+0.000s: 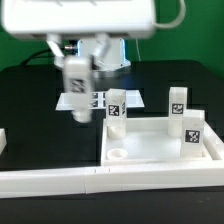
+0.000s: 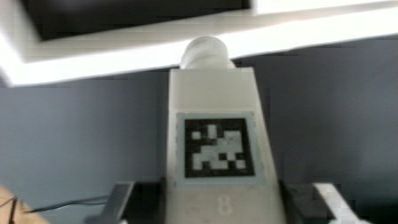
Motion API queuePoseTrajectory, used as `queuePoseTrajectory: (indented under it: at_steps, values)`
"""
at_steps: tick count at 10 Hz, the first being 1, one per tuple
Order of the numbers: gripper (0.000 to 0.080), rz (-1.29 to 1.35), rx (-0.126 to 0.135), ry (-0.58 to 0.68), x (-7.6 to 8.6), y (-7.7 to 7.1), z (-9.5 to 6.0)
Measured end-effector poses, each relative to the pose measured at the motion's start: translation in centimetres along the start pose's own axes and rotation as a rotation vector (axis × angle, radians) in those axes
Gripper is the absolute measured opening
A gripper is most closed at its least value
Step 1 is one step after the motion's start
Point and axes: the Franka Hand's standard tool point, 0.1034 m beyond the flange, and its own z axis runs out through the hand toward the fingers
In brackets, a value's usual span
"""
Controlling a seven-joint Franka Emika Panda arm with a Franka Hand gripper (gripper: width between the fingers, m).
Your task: Assemble square table
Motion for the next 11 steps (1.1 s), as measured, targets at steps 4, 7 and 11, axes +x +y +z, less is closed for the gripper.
queuePoseTrajectory:
  at_steps: [4,7,11]
  values:
    - [0.0290,0.043,-0.009,0.012,-0.6,-1.5,1.8]
    - [0.0290,0.034,-0.022,0.058,-1.4,-1.6,2.2]
    - [0.0290,0.016,-0.017,0.074,-2.0,-2.9,2.9]
